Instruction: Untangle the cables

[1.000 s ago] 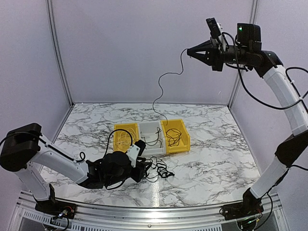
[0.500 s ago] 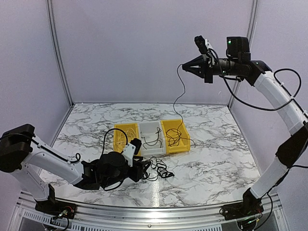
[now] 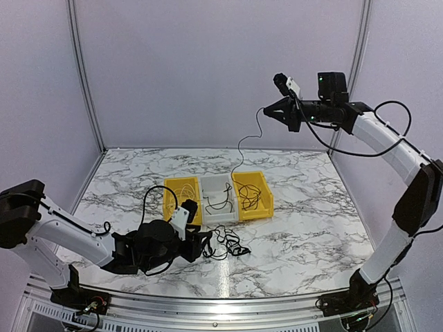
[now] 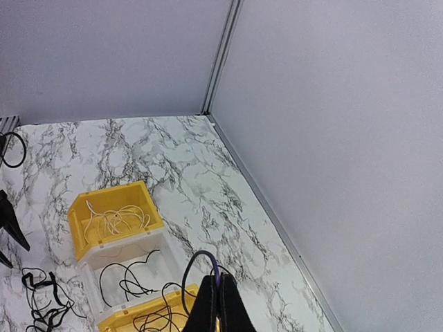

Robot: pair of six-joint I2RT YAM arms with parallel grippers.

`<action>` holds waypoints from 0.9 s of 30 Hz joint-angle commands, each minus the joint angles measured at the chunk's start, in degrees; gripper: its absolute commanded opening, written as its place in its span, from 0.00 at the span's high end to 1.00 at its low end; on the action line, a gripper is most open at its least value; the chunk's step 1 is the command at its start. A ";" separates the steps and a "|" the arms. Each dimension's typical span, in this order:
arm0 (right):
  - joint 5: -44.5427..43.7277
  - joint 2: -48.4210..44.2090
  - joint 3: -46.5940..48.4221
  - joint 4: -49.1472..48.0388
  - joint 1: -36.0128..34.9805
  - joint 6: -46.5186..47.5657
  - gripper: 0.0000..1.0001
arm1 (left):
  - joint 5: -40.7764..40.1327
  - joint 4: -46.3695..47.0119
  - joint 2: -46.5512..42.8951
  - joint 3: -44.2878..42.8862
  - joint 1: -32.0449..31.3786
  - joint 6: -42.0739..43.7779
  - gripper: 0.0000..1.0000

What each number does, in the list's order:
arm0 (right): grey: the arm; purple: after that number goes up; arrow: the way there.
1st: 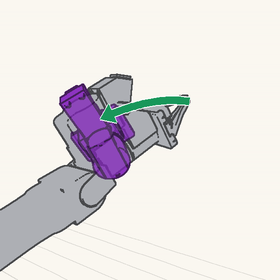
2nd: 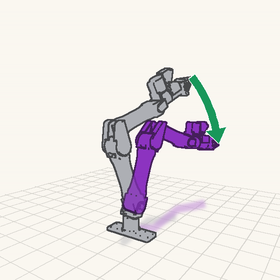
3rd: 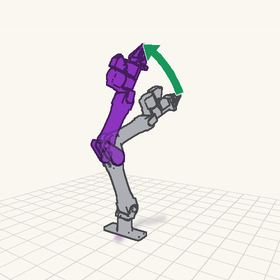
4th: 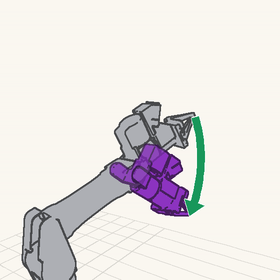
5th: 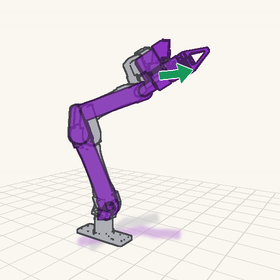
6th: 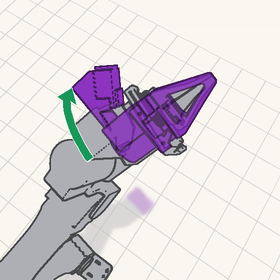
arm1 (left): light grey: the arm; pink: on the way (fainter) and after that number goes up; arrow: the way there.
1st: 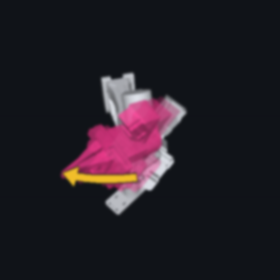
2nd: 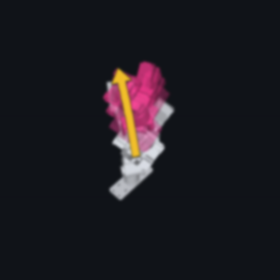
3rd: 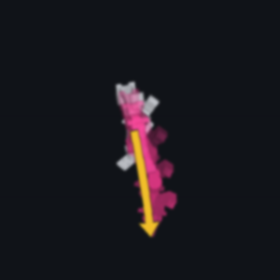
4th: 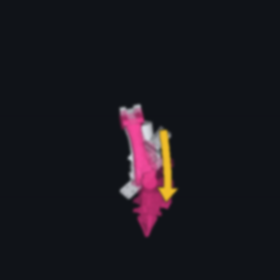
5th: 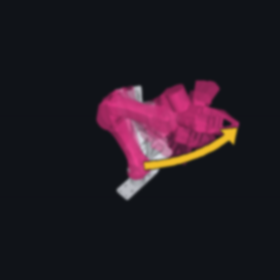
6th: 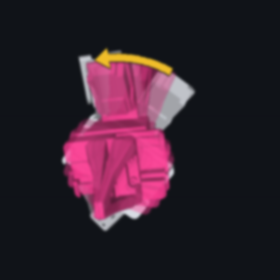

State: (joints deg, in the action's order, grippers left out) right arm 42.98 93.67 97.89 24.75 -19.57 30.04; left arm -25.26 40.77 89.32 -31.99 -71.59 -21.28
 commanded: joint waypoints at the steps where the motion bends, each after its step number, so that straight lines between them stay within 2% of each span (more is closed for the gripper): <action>1: -2.15 3.06 -1.52 -4.01 1.62 0.01 1.00 | -1.60 0.89 -1.34 1.09 -0.30 -0.89 0.53; 13: -0.92 5.12 -9.79 -2.16 1.49 3.35 1.00 | -3.72 0.89 -1.00 1.53 -0.30 -1.25 0.52; 23: 1.38 5.27 -15.99 3.70 -0.93 6.40 1.00 | -3.97 0.89 -0.21 1.48 -0.30 -1.72 0.52; 27: 1.22 5.25 -16.26 8.84 -3.05 8.35 1.00 | -4.72 0.89 -0.73 1.78 -0.30 -1.76 0.52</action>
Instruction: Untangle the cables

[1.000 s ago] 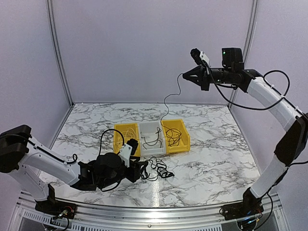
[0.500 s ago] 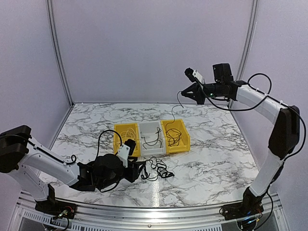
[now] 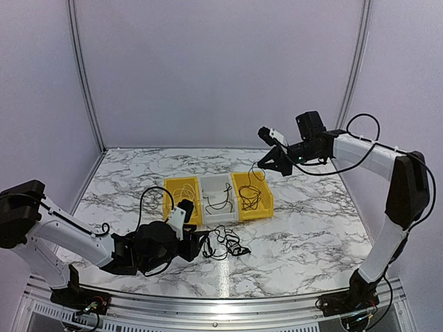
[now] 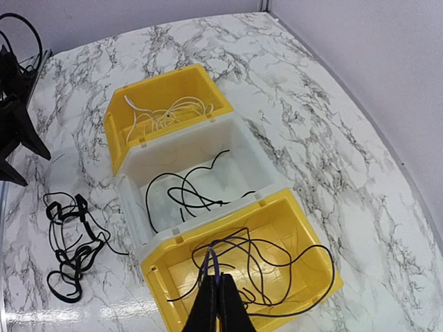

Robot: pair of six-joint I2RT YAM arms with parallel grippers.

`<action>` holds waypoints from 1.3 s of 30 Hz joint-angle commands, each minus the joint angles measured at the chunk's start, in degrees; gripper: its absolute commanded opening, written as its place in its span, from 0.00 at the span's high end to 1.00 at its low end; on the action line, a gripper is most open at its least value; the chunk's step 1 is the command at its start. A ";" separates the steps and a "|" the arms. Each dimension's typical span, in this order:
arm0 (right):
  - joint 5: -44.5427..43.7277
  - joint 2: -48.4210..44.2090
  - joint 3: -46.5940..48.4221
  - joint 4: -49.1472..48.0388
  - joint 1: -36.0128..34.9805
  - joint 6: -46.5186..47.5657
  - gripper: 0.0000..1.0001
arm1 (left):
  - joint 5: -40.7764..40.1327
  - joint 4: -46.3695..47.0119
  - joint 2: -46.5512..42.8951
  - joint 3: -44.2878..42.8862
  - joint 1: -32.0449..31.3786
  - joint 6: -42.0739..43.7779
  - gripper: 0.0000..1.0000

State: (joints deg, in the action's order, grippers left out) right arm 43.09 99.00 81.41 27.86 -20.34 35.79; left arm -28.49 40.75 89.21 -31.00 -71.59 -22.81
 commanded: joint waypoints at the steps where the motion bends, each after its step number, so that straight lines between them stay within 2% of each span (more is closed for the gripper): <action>1: 0.81 -0.04 0.32 7.01 -2.94 2.93 1.00 | -1.79 0.91 -0.80 0.92 -0.30 -0.30 0.52; 4: 0.84 0.42 0.15 8.65 -3.73 2.71 1.00 | -2.40 0.91 -1.00 1.18 -0.30 -0.64 0.52; 7: -1.60 2.30 -0.28 5.50 -3.55 -1.10 1.00 | -2.36 0.91 -1.84 1.60 -0.38 -1.13 0.52; 15: -2.67 17.12 9.51 6.57 -1.65 -8.99 1.00 | -5.23 0.91 -7.24 4.52 -2.40 -3.16 0.52; 21: -11.35 21.09 11.08 4.57 -1.81 -12.98 1.00 | -7.63 0.65 -9.83 5.80 -4.94 -4.23 0.52; 25: -20.55 20.84 10.41 3.35 -2.88 -12.79 1.00 | -8.24 0.56 -9.81 6.06 -5.77 -4.21 0.52; 31: -26.92 18.77 10.12 3.86 -5.56 -12.01 0.86 | -8.51 0.01 -9.37 5.39 -5.96 -2.46 0.51; 35: -29.16 12.41 6.38 2.48 -6.45 -11.56 0.80 | -8.93 -1.06 -9.67 5.03 -5.99 -0.86 0.51; 39: -31.01 4.69 4.73 3.54 -6.56 -10.25 0.69 | -11.07 -2.77 -9.69 4.51 -6.01 0.33 0.49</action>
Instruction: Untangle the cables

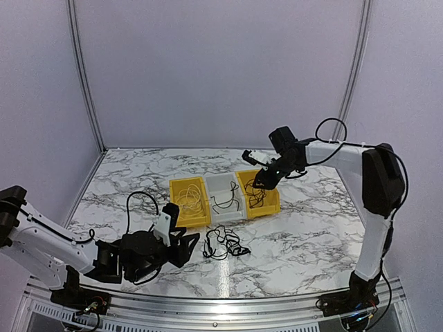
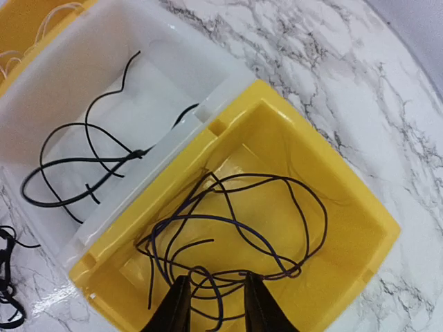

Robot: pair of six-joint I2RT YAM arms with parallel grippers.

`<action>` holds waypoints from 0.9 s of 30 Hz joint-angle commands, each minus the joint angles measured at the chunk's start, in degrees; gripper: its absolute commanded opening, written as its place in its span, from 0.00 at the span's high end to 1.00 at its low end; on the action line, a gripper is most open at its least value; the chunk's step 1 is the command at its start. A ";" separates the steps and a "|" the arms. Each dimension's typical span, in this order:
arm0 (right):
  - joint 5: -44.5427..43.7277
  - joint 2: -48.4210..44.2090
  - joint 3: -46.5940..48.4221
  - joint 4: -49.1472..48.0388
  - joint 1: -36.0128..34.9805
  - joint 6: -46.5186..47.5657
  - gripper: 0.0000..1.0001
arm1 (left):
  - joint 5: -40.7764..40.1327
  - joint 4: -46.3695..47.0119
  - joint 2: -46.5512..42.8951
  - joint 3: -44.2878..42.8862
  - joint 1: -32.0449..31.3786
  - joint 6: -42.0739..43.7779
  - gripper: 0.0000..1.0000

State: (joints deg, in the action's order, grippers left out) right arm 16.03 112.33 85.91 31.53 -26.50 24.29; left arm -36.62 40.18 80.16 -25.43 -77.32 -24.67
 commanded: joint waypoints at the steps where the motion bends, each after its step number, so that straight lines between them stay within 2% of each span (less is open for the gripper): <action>1: -4.96 -10.02 0.23 0.40 -0.39 1.72 0.66 | -3.77 -2.52 -0.41 -1.17 -0.23 2.32 0.48; 5: -7.26 -15.27 -1.66 1.11 -0.44 4.23 0.62 | -5.12 -4.73 0.71 -2.08 -0.29 1.73 0.43; 10: 1.42 -21.58 -11.14 -4.12 -0.79 8.10 0.62 | -2.25 -9.27 2.57 -4.04 0.42 -0.60 0.38; 12: -0.92 -21.82 -14.31 -6.43 -1.29 8.33 0.64 | -0.66 -10.15 3.65 -4.36 1.24 -1.53 0.39; 15: -3.48 -20.08 -14.58 -4.74 -1.28 8.52 0.67 | 0.56 -10.35 5.19 -4.15 2.69 -4.05 0.39; 19: 6.86 -21.94 -18.67 -4.88 -1.99 10.48 0.67 | 6.08 -10.27 7.11 -4.31 5.41 -4.73 0.41; 23: 16.22 -22.09 -21.53 -5.54 -8.18 11.47 0.66 | 16.48 -8.91 8.49 -4.47 9.25 -2.75 0.57; 25: 13.96 -20.73 -21.79 -5.93 -12.89 12.28 0.66 | 20.80 -8.42 9.82 -5.61 10.56 -0.94 0.57; 27: 12.24 -18.45 -20.67 -6.38 -15.58 11.69 0.65 | 21.92 -8.16 11.02 -6.72 10.78 0.06 0.54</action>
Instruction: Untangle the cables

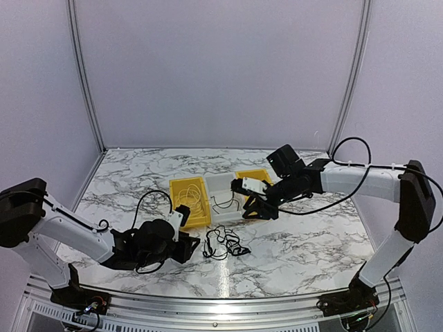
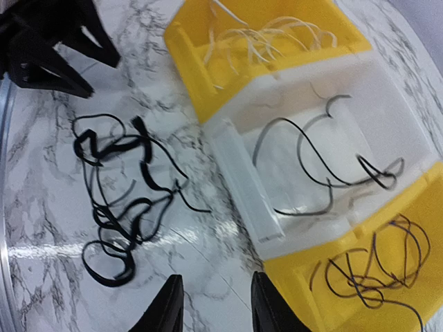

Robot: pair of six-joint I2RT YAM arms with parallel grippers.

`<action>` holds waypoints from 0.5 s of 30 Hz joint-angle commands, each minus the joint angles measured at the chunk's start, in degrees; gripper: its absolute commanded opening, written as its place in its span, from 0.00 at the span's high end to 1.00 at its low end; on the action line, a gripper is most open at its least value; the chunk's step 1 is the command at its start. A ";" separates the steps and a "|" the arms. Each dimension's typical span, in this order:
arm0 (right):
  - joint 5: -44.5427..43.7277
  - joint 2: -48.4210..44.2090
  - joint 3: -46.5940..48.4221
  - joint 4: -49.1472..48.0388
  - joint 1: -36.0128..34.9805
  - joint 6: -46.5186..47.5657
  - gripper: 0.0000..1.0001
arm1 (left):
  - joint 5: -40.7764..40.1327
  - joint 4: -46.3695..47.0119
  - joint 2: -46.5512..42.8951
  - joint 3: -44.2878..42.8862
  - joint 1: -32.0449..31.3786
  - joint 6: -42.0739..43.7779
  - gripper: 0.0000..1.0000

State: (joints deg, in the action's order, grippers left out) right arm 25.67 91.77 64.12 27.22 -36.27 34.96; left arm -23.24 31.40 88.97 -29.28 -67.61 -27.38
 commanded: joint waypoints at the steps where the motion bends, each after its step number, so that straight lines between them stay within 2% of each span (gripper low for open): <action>1: 2.93 3.58 2.09 -1.94 -6.40 0.77 0.65 | 8.56 0.74 2.90 -3.44 1.08 3.25 0.51; 5: 1.66 7.59 4.86 -3.28 -8.10 0.06 0.63 | 7.68 0.99 5.15 -5.87 1.21 4.04 0.44; 15: -2.20 12.27 5.39 -2.86 -9.89 1.04 0.60 | 7.77 2.09 8.38 -7.91 1.52 2.31 0.46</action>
State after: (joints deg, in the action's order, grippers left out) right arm 25.19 103.55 67.59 24.82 -45.47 36.10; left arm -15.97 32.10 96.64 -35.46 -66.37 -24.71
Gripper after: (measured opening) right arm 0.389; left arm 0.538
